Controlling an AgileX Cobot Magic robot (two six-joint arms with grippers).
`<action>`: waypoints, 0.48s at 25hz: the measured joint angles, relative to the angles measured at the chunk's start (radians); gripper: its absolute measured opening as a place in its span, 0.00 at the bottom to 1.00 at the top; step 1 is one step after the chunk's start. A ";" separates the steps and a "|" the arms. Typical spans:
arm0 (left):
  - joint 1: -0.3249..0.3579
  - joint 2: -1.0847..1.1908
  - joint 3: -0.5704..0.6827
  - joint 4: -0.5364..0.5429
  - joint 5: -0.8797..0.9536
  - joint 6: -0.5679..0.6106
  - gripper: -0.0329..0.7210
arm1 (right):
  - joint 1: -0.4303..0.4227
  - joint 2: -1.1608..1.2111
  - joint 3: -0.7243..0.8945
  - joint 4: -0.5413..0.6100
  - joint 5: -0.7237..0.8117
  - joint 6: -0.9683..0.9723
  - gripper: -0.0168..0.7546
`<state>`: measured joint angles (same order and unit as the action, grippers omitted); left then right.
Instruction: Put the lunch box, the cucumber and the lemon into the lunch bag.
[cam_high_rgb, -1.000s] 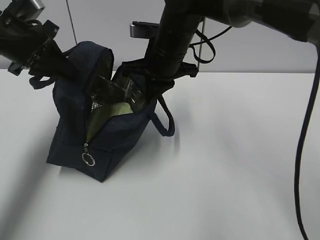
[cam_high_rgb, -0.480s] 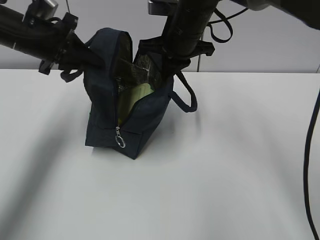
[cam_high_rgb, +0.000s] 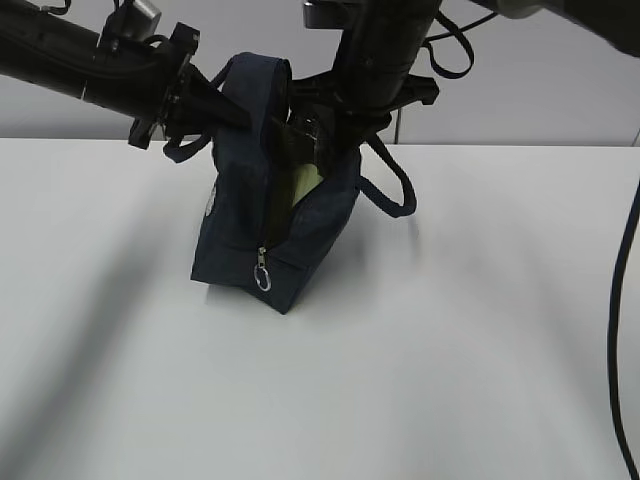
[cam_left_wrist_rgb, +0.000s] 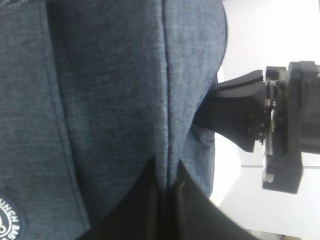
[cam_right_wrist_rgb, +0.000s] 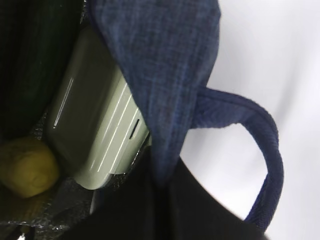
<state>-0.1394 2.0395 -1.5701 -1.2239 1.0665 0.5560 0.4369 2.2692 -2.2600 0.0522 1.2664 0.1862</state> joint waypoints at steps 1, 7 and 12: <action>-0.003 0.002 -0.003 0.000 0.002 -0.004 0.03 | 0.000 0.000 -0.008 0.005 0.000 0.000 0.02; -0.008 0.007 -0.007 0.000 0.002 -0.014 0.03 | -0.001 -0.002 -0.038 -0.009 0.002 0.000 0.02; -0.008 0.028 -0.013 0.000 0.000 -0.029 0.03 | -0.004 0.004 -0.042 -0.017 0.003 0.000 0.02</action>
<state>-0.1473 2.0680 -1.5834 -1.2240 1.0669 0.5271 0.4326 2.2732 -2.3016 0.0355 1.2689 0.1862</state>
